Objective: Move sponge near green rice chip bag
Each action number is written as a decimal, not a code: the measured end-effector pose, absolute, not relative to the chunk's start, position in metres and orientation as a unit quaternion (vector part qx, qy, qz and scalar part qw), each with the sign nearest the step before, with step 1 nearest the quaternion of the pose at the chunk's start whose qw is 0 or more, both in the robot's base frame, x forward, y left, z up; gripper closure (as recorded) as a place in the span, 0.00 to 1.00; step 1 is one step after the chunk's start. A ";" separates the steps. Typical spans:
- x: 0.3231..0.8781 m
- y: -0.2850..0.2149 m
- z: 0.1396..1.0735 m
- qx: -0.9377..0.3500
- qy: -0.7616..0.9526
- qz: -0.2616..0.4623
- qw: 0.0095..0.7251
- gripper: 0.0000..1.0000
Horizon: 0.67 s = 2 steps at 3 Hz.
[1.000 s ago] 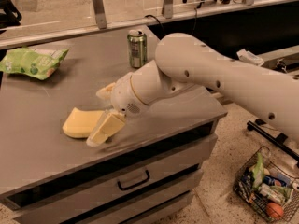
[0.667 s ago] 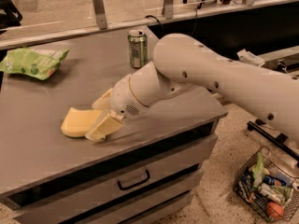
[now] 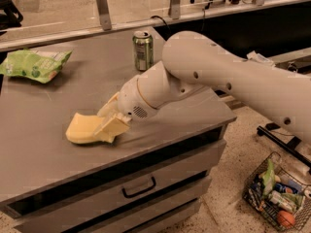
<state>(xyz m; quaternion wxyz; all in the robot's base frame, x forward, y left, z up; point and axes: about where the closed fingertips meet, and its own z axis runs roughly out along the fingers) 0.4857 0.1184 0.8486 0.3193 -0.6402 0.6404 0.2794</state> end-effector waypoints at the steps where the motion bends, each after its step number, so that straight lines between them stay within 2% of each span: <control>1: 0.506 0.106 0.866 -0.629 0.651 0.258 0.338 1.00; 2: 0.538 0.095 0.888 -0.617 0.658 0.234 0.362 1.00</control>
Offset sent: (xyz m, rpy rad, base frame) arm 0.1003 -0.0414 0.0711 0.0118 -0.1550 -0.1832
